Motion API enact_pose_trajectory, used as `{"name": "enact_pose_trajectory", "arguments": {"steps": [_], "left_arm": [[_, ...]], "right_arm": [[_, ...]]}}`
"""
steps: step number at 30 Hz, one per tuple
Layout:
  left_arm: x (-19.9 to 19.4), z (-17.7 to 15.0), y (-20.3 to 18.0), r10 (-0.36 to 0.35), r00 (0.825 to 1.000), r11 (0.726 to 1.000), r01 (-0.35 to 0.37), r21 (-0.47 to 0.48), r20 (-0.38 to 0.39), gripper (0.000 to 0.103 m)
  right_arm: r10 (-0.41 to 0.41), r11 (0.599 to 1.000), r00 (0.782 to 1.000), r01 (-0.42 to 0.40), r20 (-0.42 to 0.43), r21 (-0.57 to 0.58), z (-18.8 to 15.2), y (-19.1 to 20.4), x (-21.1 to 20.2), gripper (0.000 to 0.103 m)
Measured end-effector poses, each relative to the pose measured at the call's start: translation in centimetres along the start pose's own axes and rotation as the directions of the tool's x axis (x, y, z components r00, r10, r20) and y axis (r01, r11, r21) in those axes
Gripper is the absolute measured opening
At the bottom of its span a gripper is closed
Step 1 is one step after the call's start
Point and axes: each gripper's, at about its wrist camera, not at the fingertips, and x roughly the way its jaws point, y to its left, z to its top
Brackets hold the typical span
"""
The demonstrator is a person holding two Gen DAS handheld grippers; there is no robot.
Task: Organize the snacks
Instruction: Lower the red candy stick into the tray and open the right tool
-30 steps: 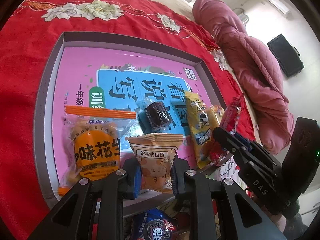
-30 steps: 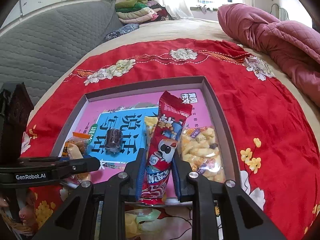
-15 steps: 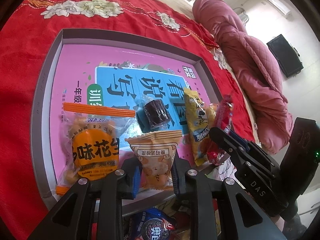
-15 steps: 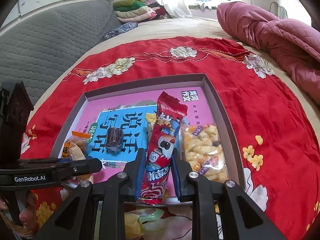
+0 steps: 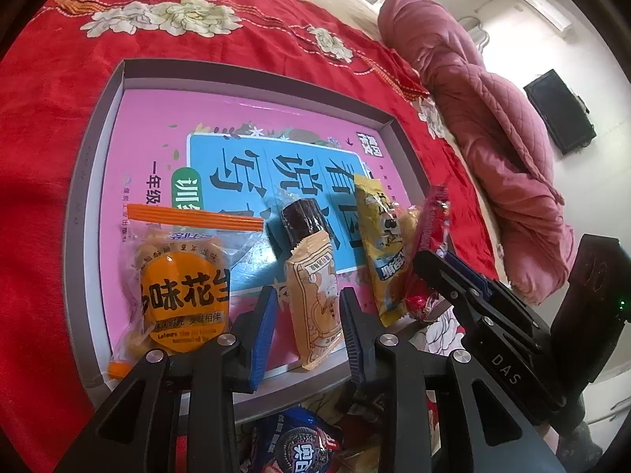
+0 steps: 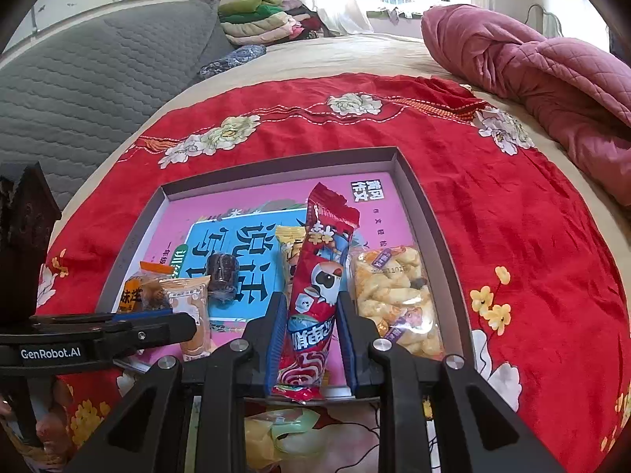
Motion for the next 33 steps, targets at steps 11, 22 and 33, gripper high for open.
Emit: {"name": "enact_pose_trajectory", "arguments": {"steps": [11, 22, 33], "left_arm": [[-0.5, 0.1, -0.1, -0.005, 1.0, 1.0, 0.005, -0.001, 0.006, 0.041], [-2.0, 0.3, -0.4, -0.006, 0.999, 1.0, 0.006, 0.01, 0.037, 0.049], [-3.3, 0.2, -0.7, 0.005, 0.998, 1.0, -0.007, 0.023, 0.064, 0.053]], "right_arm": [[-0.005, 1.0, 1.0, 0.005, 0.003, 0.002, 0.2, 0.0, -0.5, 0.028], [0.001, 1.0, 1.0, -0.001, 0.021, 0.002, 0.5, 0.3, -1.6, 0.029], [0.0, 1.0, 0.999, 0.0, 0.046, 0.006, 0.8, 0.3, -2.9, 0.035]]}}
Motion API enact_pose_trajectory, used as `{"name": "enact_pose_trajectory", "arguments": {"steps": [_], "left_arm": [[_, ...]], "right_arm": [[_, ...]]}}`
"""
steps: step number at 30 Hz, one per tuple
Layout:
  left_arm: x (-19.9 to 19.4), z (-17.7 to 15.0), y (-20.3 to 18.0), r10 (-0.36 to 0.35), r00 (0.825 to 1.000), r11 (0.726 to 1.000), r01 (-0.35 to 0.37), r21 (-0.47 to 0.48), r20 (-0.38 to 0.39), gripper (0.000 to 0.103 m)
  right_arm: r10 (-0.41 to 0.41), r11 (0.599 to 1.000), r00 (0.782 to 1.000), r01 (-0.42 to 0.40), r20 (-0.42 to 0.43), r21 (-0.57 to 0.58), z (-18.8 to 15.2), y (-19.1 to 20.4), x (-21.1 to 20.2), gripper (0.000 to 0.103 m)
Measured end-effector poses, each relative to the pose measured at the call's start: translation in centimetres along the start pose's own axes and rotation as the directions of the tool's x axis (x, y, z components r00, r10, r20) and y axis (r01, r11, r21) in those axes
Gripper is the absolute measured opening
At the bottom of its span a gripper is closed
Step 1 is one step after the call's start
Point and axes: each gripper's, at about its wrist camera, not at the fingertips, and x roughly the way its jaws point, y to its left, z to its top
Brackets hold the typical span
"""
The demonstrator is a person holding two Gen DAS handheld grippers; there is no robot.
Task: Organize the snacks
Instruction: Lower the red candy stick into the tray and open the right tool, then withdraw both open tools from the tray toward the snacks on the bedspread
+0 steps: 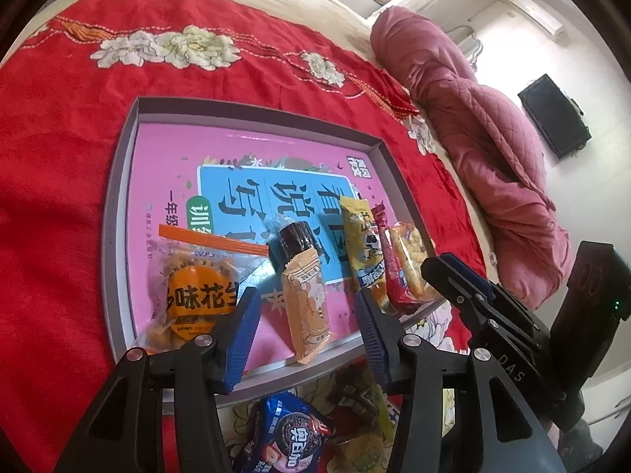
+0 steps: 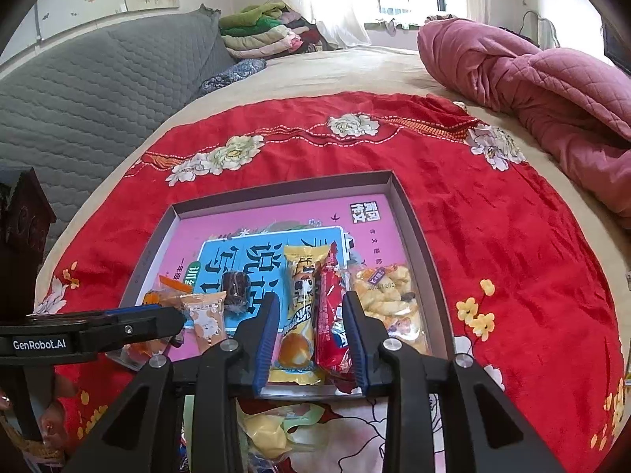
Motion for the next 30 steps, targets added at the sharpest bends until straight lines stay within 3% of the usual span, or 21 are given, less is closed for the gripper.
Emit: {"name": "enact_pose_trajectory", "arguments": {"steps": [2, 16, 30], "left_arm": [[-0.4, -0.1, -0.2, 0.012, 1.0, 1.0, -0.012, 0.007, 0.009, 0.058], [-4.1, -1.0, -1.0, 0.1, 0.992, 0.994, -0.104, 0.041, 0.078, 0.059], [-5.9, -1.8, -1.2, 0.111, 0.989, 0.991, -0.117, 0.06, 0.096, 0.059]], "right_arm": [[-0.002, 1.0, 1.0, 0.002, 0.008, 0.002, 0.1, 0.0, -0.3, 0.039], [-0.002, 1.0, 0.997, 0.002, 0.072, -0.001, 0.4, -0.1, -2.8, 0.05], [-0.008, 1.0, 0.995, 0.011, 0.103, -0.021, 0.3, 0.1, -5.3, 0.055]]}}
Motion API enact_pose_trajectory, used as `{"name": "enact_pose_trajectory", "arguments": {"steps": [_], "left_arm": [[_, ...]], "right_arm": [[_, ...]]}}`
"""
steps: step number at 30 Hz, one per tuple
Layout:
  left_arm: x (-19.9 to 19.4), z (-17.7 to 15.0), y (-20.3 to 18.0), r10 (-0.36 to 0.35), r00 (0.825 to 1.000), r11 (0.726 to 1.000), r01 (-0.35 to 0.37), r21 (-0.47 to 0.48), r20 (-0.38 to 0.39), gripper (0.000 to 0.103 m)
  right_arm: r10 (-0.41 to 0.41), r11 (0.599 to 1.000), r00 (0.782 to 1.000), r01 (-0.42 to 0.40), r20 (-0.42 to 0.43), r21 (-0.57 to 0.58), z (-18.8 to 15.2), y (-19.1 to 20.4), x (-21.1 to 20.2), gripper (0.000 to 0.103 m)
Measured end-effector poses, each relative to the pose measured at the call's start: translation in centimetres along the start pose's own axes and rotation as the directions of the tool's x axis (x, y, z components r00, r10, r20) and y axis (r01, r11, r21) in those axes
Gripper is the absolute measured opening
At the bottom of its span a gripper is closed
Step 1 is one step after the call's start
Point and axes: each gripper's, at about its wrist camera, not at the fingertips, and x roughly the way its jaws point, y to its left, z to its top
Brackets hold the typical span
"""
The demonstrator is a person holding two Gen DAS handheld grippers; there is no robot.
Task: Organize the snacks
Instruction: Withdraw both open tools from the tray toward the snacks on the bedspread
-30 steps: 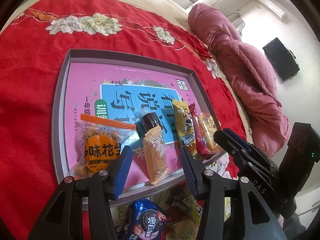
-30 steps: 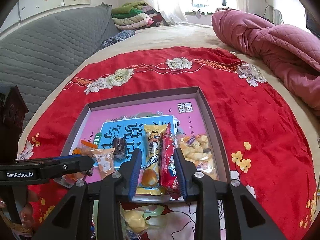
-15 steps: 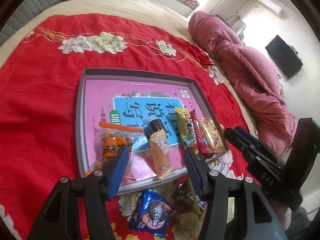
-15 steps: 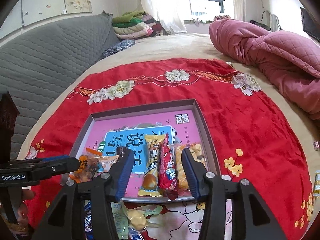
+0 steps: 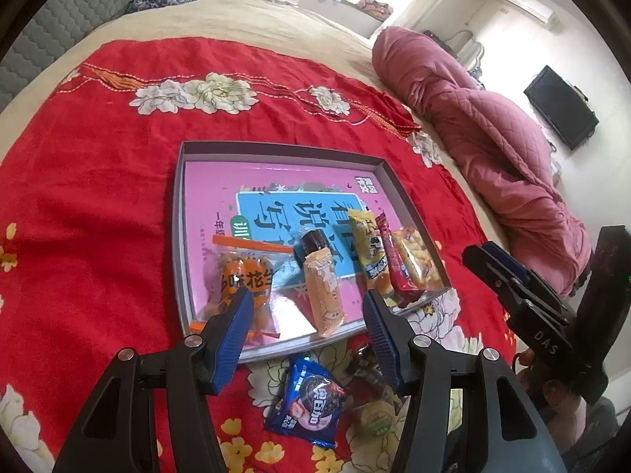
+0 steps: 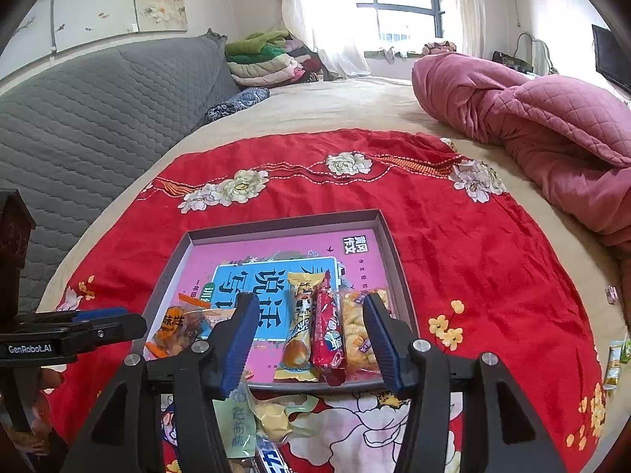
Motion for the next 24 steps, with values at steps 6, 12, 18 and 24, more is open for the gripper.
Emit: {"name": "enact_pose_trajectory", "arguments": {"steps": [6, 12, 18, 24], "left_arm": [[-0.4, -0.3, -0.2, 0.012, 1.0, 1.0, -0.012, 0.012, -0.004, 0.059], [-0.5, -0.5, -0.8, 0.014, 1.0, 0.999, -0.014, 0.029, -0.013, 0.059], [0.0, -1.1, -1.1, 0.013, 0.998, 0.999, -0.011, 0.038, -0.054, 0.059], [0.2, -1.7, -1.3, 0.014, 0.997, 0.999, -0.01, 0.048, -0.077, 0.059]], "right_arm": [[-0.004, 1.0, 1.0, 0.004, 0.008, 0.001, 0.1, -0.1, -0.9, 0.057], [-0.004, 1.0, 1.0, 0.004, 0.007, -0.003, -0.2, -0.2, -1.7, 0.062], [-0.01, 1.0, 1.0, 0.01, -0.001, -0.007, -0.7, -0.5, -2.2, 0.062], [-0.008, 1.0, 1.0, 0.008, -0.018, -0.014, -1.3, -0.5, -2.2, 0.062]]}}
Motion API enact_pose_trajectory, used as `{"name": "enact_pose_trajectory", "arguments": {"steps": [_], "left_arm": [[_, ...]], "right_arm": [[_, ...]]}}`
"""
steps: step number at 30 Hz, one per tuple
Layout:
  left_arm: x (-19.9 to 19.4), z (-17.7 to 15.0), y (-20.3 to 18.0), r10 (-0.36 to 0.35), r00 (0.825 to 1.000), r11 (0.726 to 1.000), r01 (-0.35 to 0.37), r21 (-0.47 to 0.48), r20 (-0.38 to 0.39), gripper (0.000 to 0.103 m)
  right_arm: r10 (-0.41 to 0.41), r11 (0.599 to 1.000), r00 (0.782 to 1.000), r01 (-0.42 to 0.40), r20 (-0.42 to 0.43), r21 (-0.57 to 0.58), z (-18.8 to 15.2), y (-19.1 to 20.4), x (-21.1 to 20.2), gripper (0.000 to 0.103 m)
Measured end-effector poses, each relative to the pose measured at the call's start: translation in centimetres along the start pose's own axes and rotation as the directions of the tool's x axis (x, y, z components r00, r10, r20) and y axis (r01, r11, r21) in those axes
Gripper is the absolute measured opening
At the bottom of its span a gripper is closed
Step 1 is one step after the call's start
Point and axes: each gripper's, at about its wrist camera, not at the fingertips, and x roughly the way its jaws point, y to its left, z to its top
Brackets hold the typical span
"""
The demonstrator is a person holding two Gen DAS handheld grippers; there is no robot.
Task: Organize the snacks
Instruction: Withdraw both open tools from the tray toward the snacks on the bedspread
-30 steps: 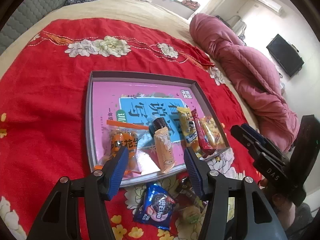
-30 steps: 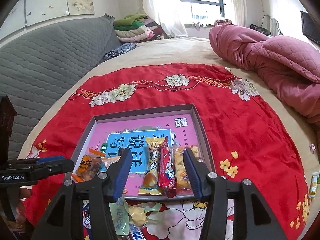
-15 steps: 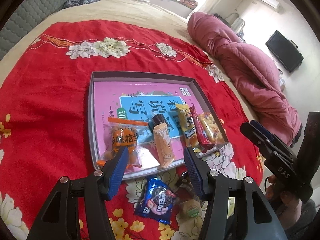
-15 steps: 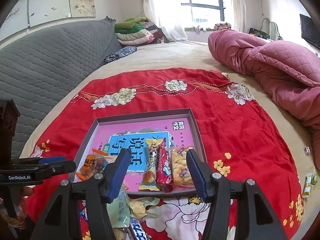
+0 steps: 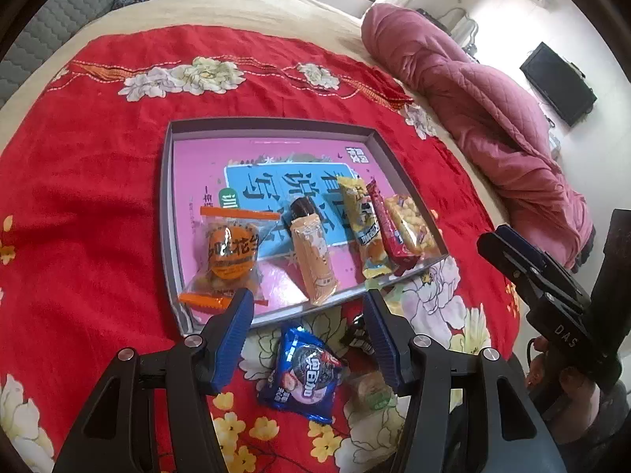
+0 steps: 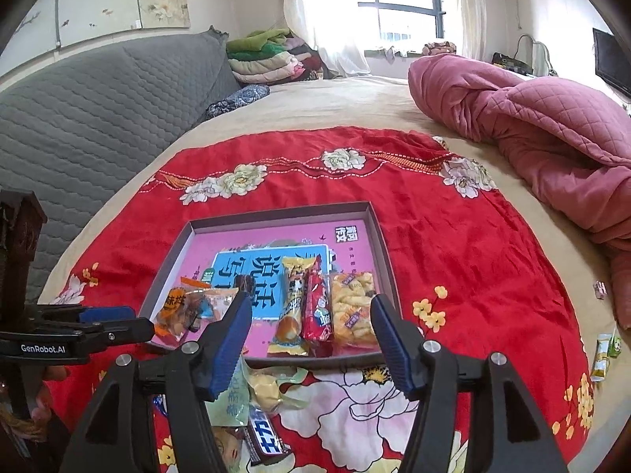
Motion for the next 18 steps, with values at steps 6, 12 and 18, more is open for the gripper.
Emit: {"name": "enact_pose_trajectory", "arguments": {"steps": [6, 12, 18], "left_arm": [[0.1, -0.4, 0.1, 0.001, 1.0, 1.0, -0.001, 0.007, -0.015, 0.059], [0.5, -0.7, 0.3, 0.009, 0.999, 1.0, -0.009, 0.009, -0.038, 0.059], [1.0, -1.1, 0.7, 0.012, 0.998, 1.0, -0.012, -0.003, -0.063, 0.059]], "right_arm": [[0.003, 1.0, 1.0, -0.003, -0.028, -0.001, -0.8, 0.1, 0.5, 0.062], [0.007, 1.0, 0.998, -0.007, -0.056, -0.004, -1.6, 0.2, 1.0, 0.062], [0.021, 1.0, 0.996, -0.021, -0.085, -0.007, -2.5, 0.5, 1.4, 0.064]]}}
